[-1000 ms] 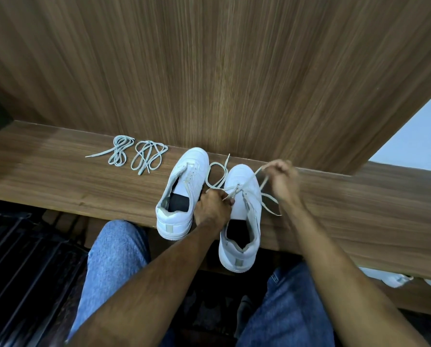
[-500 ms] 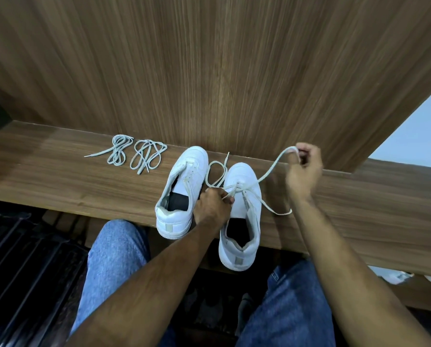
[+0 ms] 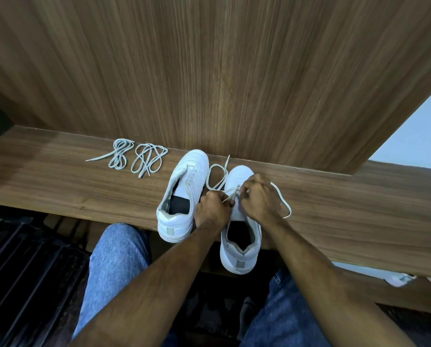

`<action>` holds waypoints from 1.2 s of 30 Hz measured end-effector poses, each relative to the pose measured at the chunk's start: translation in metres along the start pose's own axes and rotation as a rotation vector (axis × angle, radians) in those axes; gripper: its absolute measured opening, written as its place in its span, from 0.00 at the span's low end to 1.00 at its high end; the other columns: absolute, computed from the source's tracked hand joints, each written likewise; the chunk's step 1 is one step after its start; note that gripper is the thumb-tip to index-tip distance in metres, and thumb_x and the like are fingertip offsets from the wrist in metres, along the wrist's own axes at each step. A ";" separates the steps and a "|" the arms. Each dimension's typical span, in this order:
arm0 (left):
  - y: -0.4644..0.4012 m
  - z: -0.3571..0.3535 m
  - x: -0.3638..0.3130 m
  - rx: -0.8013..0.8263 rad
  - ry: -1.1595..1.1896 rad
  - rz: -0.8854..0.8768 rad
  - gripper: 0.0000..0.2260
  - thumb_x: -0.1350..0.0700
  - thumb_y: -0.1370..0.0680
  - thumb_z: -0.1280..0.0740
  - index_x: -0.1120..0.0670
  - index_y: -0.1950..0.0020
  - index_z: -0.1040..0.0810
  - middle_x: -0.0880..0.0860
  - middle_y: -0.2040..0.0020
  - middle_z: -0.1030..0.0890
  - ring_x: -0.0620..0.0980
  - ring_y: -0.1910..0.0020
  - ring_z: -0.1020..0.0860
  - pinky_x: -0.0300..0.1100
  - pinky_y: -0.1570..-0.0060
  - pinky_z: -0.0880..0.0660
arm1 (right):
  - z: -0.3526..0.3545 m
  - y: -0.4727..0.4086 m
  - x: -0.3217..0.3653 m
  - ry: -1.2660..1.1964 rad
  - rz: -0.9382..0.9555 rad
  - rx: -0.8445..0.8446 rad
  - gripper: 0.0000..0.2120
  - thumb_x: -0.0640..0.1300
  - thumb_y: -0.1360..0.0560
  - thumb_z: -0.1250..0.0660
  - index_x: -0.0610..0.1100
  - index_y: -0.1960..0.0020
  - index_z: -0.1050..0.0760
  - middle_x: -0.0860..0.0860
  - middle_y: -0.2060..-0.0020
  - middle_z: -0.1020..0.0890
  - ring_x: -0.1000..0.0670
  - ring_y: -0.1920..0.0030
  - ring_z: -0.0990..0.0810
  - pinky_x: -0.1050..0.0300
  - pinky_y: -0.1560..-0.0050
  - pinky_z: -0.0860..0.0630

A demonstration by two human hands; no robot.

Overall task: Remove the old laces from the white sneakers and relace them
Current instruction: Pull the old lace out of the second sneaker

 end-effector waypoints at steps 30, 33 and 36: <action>-0.003 -0.004 -0.001 -0.026 -0.063 -0.003 0.12 0.45 0.25 0.32 0.49 0.44 0.18 0.55 0.45 0.18 0.59 0.44 0.22 0.47 0.47 0.26 | 0.124 -0.050 -0.026 -1.563 -0.271 -0.263 0.10 0.36 0.19 0.44 0.44 0.56 0.29 0.48 0.66 0.23 0.51 0.71 0.23 0.52 0.60 0.20; -0.002 -0.005 0.000 -0.019 -0.051 0.003 0.11 0.46 0.24 0.32 0.49 0.46 0.18 0.56 0.46 0.18 0.59 0.44 0.22 0.47 0.47 0.26 | 0.123 -0.052 -0.021 -1.240 -0.190 -0.258 0.10 0.38 0.19 0.42 0.46 0.57 0.30 0.50 0.69 0.28 0.56 0.77 0.32 0.59 0.74 0.27; -0.002 -0.005 0.001 -0.016 -0.039 0.011 0.12 0.46 0.25 0.32 0.49 0.46 0.18 0.56 0.46 0.18 0.60 0.44 0.22 0.47 0.46 0.26 | 0.079 -0.048 -0.018 -0.785 -0.077 -0.110 0.08 0.41 0.20 0.38 0.49 0.58 0.27 0.52 0.66 0.24 0.61 0.74 0.28 0.64 0.74 0.29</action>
Point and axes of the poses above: each hand's wrist, its own y-axis away from the middle knuckle, its own z-axis out of the back of the hand, x = y × z, the point moved 10 cm from there along -y, towards the middle knuckle
